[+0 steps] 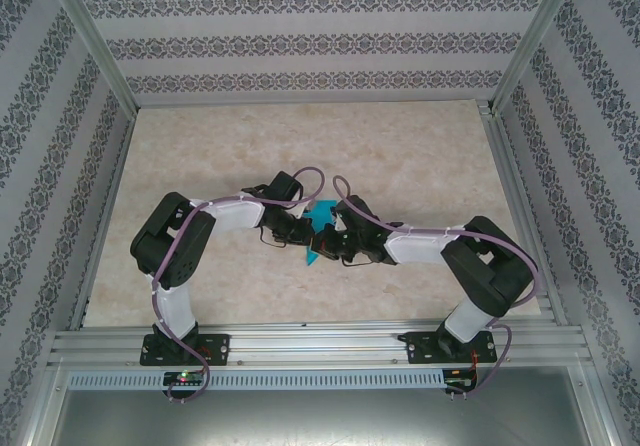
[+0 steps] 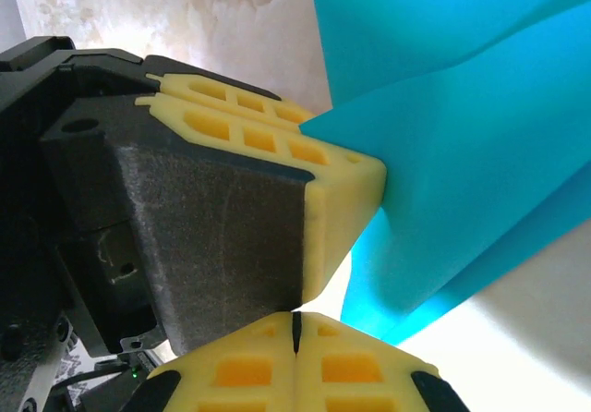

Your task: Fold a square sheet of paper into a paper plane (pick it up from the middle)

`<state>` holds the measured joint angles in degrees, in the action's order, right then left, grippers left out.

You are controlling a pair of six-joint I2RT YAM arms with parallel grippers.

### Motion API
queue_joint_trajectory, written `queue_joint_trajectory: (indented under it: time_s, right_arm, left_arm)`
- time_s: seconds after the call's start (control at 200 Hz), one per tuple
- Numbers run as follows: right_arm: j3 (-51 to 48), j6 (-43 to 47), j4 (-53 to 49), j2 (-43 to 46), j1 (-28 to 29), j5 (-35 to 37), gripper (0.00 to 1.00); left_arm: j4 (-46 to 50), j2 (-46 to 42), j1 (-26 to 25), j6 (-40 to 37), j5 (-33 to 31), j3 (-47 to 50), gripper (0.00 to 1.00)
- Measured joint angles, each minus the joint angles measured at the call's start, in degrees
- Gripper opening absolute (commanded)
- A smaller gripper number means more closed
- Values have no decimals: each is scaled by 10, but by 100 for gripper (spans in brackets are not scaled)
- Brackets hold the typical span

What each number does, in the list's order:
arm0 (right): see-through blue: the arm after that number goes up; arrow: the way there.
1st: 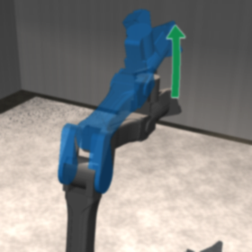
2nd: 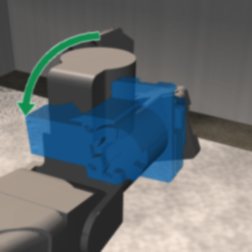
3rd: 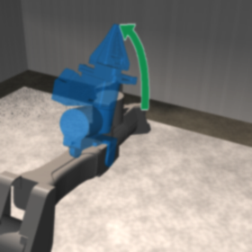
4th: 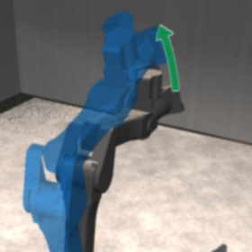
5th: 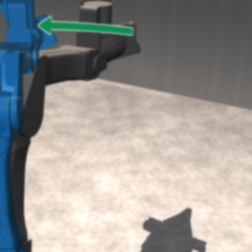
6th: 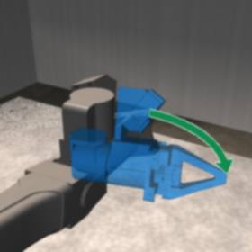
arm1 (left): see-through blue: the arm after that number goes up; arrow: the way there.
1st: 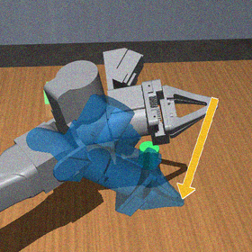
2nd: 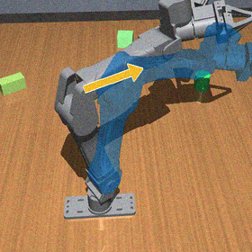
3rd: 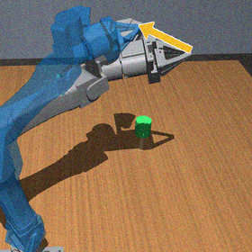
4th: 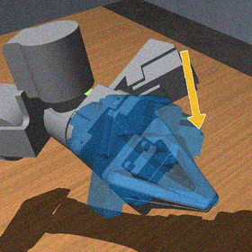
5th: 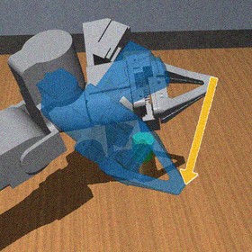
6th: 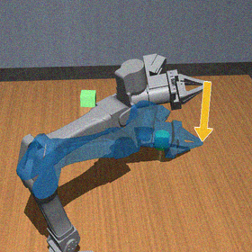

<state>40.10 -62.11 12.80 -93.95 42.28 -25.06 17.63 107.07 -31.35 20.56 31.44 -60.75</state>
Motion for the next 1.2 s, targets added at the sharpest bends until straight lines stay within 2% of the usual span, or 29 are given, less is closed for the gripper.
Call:
queue_joint_trajectory:
  time_s: [0.305, 1.199]
  right_arm:
    - [-33, -22, 16, -15, 24, 7, 5]
    - [-22, -38, 60, -19, 21, 4, 6]
  left_arm:
    - [0, 1, 3, -2, 1, -2, 12]
    - [0, 10, 3, -6, 11, -11, 13]
